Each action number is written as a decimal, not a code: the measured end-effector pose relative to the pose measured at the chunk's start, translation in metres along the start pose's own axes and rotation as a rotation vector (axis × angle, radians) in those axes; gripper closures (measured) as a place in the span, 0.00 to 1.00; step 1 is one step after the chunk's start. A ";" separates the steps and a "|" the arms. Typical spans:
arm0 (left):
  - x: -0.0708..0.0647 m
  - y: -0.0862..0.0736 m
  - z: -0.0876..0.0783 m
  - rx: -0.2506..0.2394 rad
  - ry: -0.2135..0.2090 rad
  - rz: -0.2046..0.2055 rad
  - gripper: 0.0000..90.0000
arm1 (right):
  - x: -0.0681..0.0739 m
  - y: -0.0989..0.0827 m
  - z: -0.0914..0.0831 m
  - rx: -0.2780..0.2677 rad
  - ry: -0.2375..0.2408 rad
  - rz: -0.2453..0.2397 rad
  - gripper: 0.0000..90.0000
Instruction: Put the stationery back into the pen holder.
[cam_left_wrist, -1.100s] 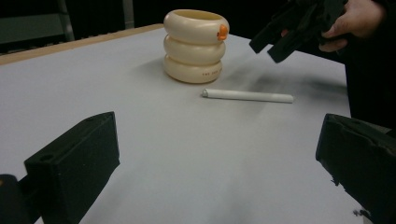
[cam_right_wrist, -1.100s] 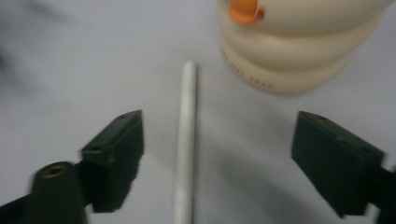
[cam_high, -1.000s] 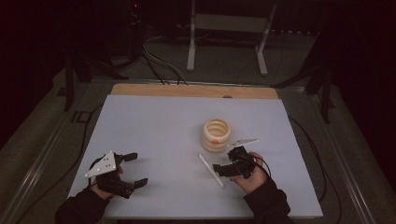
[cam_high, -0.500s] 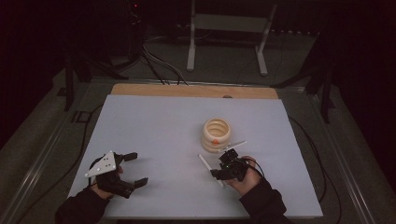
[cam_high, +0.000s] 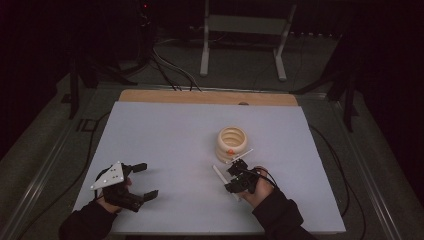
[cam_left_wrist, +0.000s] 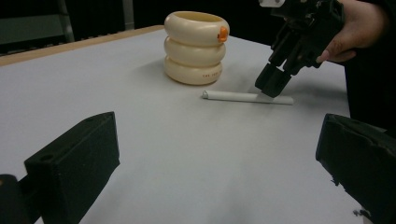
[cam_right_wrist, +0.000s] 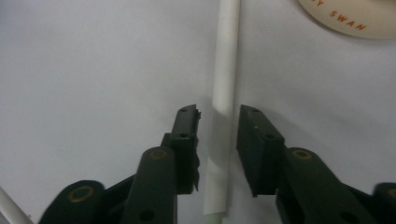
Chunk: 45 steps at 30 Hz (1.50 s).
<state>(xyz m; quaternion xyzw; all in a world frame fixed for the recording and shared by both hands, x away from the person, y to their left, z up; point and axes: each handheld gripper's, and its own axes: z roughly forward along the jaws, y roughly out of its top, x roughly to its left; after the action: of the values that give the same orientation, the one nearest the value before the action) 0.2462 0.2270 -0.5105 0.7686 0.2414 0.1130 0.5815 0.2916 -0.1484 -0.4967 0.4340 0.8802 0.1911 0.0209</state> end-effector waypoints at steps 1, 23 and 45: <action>0.000 0.000 0.000 -0.001 0.000 -0.001 0.00 | 0.000 0.001 0.001 0.008 0.002 -0.003 0.76; -0.001 0.000 0.002 0.003 -0.004 -0.002 0.00 | 0.011 0.011 0.015 0.140 -0.090 -0.142 0.88; -0.001 0.020 0.020 -0.008 -0.063 -0.059 0.00 | -0.016 -0.003 -0.009 -0.198 0.180 -0.149 0.88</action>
<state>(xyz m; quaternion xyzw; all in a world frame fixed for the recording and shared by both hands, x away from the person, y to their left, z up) 0.2586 0.2058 -0.4974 0.7621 0.2453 0.0725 0.5948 0.2970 -0.1653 -0.4913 0.3445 0.8851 0.3130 -0.0011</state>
